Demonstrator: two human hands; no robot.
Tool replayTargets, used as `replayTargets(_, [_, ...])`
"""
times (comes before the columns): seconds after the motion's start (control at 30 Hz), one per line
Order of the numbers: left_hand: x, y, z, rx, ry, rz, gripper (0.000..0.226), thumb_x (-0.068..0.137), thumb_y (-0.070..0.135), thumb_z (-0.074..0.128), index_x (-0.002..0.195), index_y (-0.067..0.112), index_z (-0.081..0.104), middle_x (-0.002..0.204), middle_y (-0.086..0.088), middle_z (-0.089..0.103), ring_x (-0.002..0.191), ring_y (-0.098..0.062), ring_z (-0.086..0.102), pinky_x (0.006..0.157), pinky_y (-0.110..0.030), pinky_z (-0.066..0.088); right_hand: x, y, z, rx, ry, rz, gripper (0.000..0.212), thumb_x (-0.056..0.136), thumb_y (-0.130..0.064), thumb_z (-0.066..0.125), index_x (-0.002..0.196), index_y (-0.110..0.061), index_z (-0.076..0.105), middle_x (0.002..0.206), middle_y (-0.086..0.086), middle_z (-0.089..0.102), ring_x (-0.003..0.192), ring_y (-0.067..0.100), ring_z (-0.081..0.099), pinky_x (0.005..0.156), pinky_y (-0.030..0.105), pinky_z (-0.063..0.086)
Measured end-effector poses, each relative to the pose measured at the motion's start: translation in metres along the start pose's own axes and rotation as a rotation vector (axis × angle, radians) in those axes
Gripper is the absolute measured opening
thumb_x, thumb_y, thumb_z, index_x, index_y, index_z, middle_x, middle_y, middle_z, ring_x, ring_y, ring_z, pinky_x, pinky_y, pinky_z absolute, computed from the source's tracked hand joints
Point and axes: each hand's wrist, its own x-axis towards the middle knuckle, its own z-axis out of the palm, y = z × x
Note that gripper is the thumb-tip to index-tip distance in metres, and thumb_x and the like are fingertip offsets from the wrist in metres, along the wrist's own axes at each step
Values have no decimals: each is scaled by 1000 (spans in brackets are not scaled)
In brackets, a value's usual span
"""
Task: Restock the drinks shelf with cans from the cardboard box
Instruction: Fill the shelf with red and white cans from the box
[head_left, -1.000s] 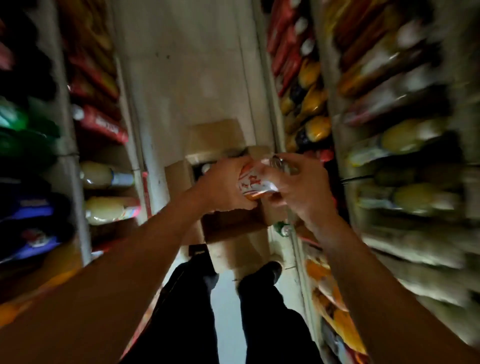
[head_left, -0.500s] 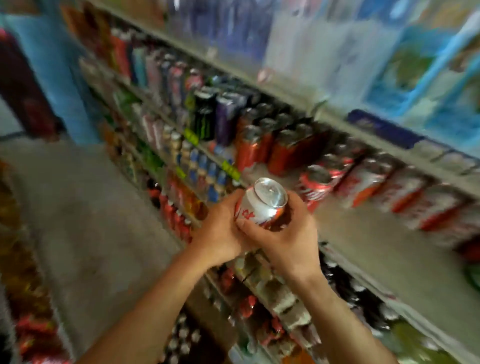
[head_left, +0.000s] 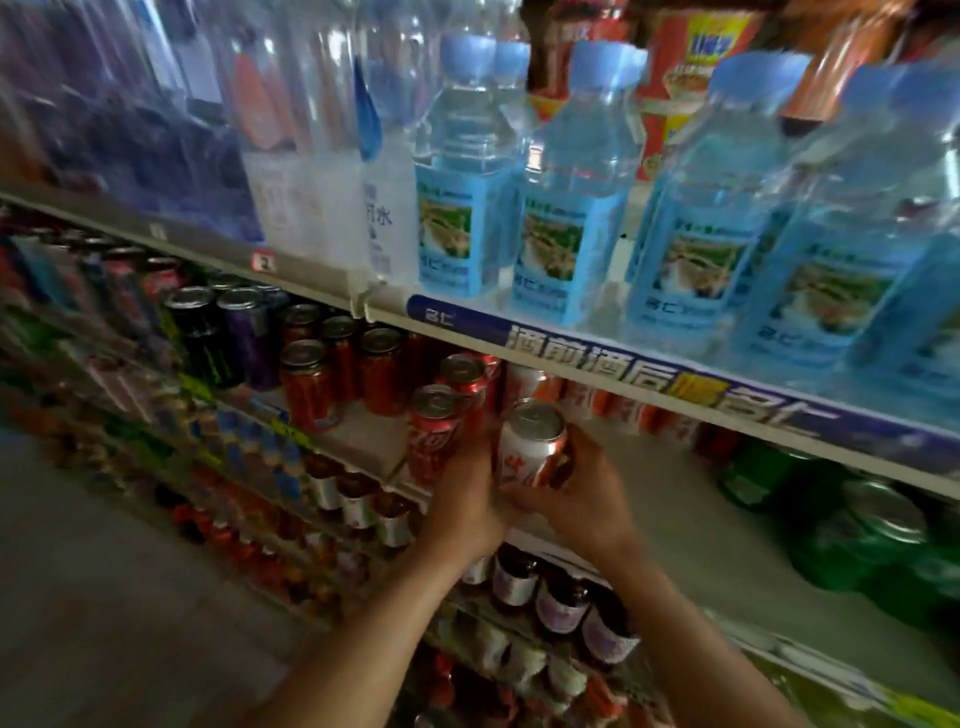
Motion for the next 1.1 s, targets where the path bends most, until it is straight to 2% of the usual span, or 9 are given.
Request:
replayTargets(0.1, [8,-4,11,-8,-109,-84,58,69,32,82,114,49,49,109,18,63,106,-3,63,81,-15,52,12,19,-7,-31,7,47,67,53,-19,94,109,-26,59,91,-9,69,73,-3,63,59,13,49])
replayTargets(0.2, [13,-14,11,129,-245,-116,53,68,46,81,113,33,56,115,13,63,104,-6,62,82,-25,54,24,32,-13,-53,24,56,61,54,-13,93,104,-24,60,86,-8,67,67,-7,60,54,8,45])
replayTargets(0.3, [14,-24,8,350,-341,-127,52,68,59,73,113,39,56,126,10,57,115,-13,56,91,-37,52,36,43,-16,-45,34,52,61,54,-13,94,102,-27,58,88,-9,67,74,5,66,61,20,53])
replayTargets(0.43, [19,-25,6,535,-411,-95,46,85,47,63,125,26,58,130,4,59,119,-20,57,95,-36,51,49,54,-16,-14,66,79,65,53,-14,94,104,-29,57,93,-5,68,86,18,69,71,39,61])
replayTargets(0.53, [25,-25,4,585,-441,-86,45,90,41,59,131,24,56,137,3,54,123,-21,53,100,-35,47,53,56,-16,8,86,86,67,60,-10,92,112,-26,53,95,-11,63,85,8,64,65,13,53])
replayTargets(0.6, [26,-23,4,610,-464,-67,43,91,39,57,131,23,56,137,3,53,121,-22,53,98,-35,47,52,59,-15,15,66,127,62,65,-11,89,114,-21,53,97,-9,63,84,4,62,65,5,47])
replayTargets(0.73, [23,-25,6,631,-473,-47,41,93,39,54,130,23,56,140,5,51,119,-23,54,95,-35,48,52,68,-14,-60,65,185,59,68,-25,88,118,-17,60,108,0,70,96,13,66,80,23,51])
replayTargets(0.93, [23,-23,6,639,-483,-47,45,94,39,53,136,22,52,145,4,47,123,-22,53,99,-33,46,63,70,-10,-35,175,196,58,71,-27,85,121,-20,55,104,-8,64,95,6,60,79,20,45])
replayTargets(1.1, [24,-23,6,651,-472,-40,42,93,39,55,132,22,54,140,4,49,119,-22,54,96,-34,47,74,80,-6,-70,211,213,48,76,-27,79,119,-20,58,106,-3,69,97,13,65,76,22,46])
